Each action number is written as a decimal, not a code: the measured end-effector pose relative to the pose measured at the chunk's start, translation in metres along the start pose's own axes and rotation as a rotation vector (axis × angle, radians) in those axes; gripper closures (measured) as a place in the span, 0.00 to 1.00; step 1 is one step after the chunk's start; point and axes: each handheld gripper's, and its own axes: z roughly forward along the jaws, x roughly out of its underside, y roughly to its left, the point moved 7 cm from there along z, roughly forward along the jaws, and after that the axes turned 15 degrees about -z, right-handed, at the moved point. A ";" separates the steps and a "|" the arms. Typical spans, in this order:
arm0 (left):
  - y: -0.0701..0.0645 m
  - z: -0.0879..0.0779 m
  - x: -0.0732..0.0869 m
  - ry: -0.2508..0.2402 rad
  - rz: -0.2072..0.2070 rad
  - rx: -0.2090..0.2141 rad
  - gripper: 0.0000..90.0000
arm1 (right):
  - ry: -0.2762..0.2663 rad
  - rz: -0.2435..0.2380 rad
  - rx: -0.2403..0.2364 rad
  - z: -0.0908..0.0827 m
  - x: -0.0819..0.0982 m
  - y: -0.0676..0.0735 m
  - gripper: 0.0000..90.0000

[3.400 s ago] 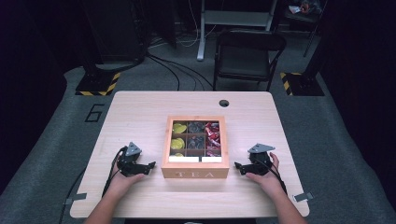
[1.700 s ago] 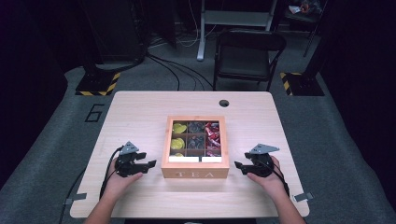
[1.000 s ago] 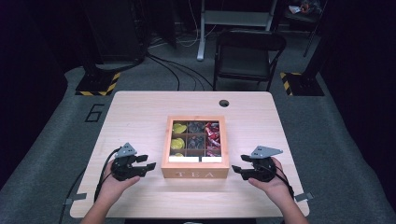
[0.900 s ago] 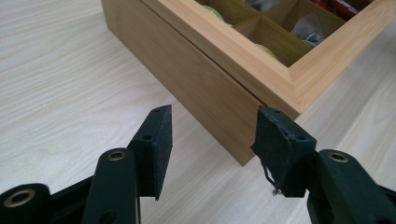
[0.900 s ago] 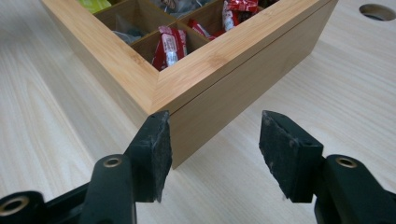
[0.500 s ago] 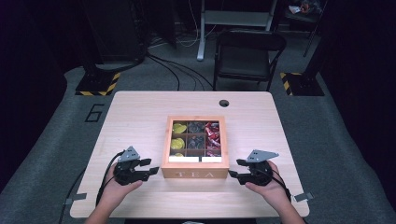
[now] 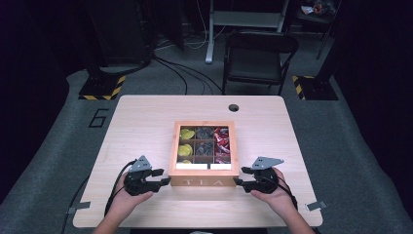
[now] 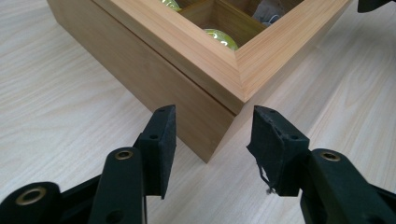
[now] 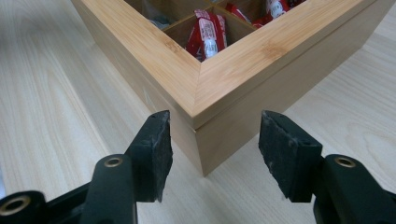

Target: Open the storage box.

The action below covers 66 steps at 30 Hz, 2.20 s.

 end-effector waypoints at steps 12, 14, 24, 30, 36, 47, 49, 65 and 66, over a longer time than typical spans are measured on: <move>-0.007 0.009 -0.002 -0.002 0.040 0.000 0.65 | -0.018 0.007 -0.041 0.005 -0.003 0.001 0.56; -0.006 0.009 -0.003 0.001 0.046 -0.005 0.66 | -0.020 0.008 -0.041 0.005 -0.003 0.001 0.56; -0.009 0.007 -0.006 -0.018 0.049 0.008 0.66 | -0.031 -0.020 -0.016 0.003 -0.007 0.002 0.57; -0.012 0.005 -0.010 -0.013 0.055 0.010 0.66 | -0.041 -0.007 -0.024 0.001 -0.011 0.002 0.57; -0.013 0.002 -0.015 -0.034 0.051 0.016 0.65 | -0.057 0.013 -0.031 -0.004 -0.016 0.001 0.57; -0.012 -0.001 -0.024 -0.085 0.080 -0.009 0.55 | -0.079 0.059 -0.051 -0.010 -0.024 -0.002 0.57; -0.013 -0.002 -0.026 -0.093 0.085 -0.013 0.55 | -0.091 0.066 -0.051 -0.013 -0.028 -0.004 0.57; -0.019 -0.014 -0.047 -0.111 0.117 -0.029 0.55 | -0.128 0.037 -0.009 -0.020 -0.040 -0.015 0.48; -0.019 -0.014 -0.048 -0.119 0.116 -0.034 0.55 | -0.123 0.024 -0.001 -0.021 -0.041 -0.016 0.48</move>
